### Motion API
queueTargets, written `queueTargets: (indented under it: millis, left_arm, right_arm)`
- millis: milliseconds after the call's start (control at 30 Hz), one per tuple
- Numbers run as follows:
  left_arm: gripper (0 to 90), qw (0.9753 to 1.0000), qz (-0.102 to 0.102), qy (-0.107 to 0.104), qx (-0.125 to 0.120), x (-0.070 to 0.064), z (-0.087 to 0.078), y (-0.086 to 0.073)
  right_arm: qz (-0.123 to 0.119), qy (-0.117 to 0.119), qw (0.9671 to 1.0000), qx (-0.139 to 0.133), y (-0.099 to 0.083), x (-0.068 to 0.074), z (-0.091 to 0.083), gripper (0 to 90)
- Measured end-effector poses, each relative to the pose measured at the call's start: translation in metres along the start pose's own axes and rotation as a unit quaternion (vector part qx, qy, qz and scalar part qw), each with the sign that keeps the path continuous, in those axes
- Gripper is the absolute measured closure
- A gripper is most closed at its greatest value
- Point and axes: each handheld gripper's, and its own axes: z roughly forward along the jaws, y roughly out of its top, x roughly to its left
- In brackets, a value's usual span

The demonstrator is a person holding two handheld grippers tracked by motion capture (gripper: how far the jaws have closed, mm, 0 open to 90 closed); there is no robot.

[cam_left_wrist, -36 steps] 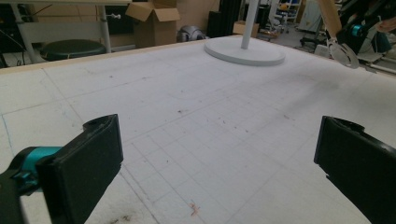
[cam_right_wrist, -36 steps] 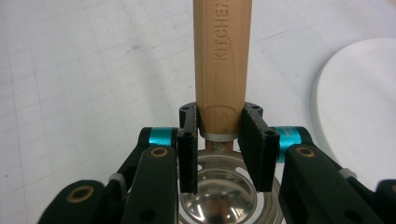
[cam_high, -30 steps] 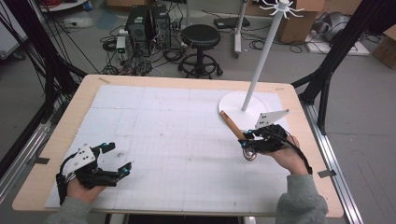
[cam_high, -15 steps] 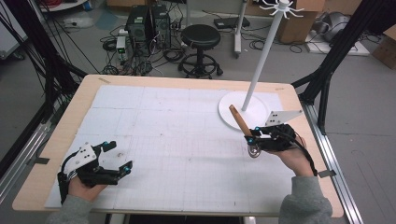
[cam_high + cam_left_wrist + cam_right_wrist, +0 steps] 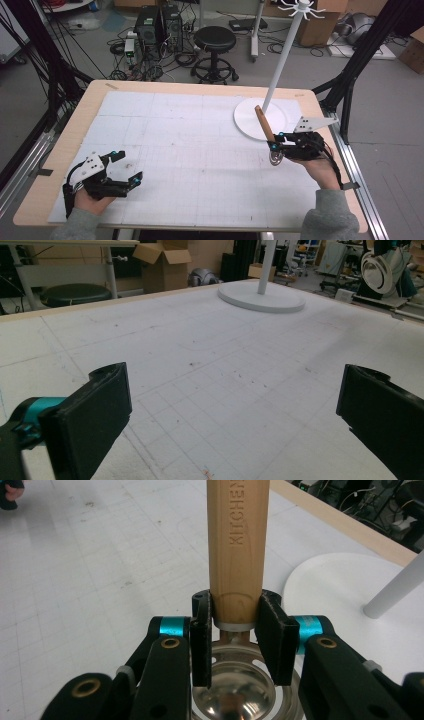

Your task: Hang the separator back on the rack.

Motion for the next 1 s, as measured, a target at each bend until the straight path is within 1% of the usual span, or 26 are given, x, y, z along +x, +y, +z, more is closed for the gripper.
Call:
queueTargets:
  millis: [300,533,633,867,900,933,1000]
  left_arm:
    - [1.7,1.0,-0.002,-0.001,0.003,0.0,0.0,0.0]
    - [1.7,1.0,-0.001,-0.001,0.004,-0.002,-0.001,-0.001]
    - [1.7,1.0,-0.002,-0.002,0.004,-0.002,-0.002,-0.001]
    - [1.7,1.0,-0.005,0.004,0.003,-0.001,-0.007,-0.003]
    - [1.7,1.0,-0.004,0.005,0.005,-0.001,-0.008,-0.003]
    - [1.7,1.0,-0.004,0.006,0.004,-0.001,-0.009,-0.003]
    - [1.7,1.0,-0.005,0.007,0.004,-0.001,-0.01,-0.003]
  right_arm:
    - [0.021,-0.01,0.9991,-0.035,0.0,-0.004,-0.011,69.7]
    - [0.03,-0.017,0.9977,-0.057,-0.001,-0.008,-0.017,69.8]
    - [0.032,-0.017,0.997,-0.068,-0.001,-0.01,-0.018,69.7]
    - [0.045,-0.006,0.9944,-0.095,0.002,-0.014,-0.022,69.8]
    - [0.047,-0.004,0.9943,-0.095,0.002,-0.014,-0.022,69.7]
    - [0.045,-0.008,0.9942,-0.097,0.003,-0.015,-0.022,69.7]
    - [0.046,-0.004,0.9938,-0.101,0.003,-0.016,-0.023,69.7]
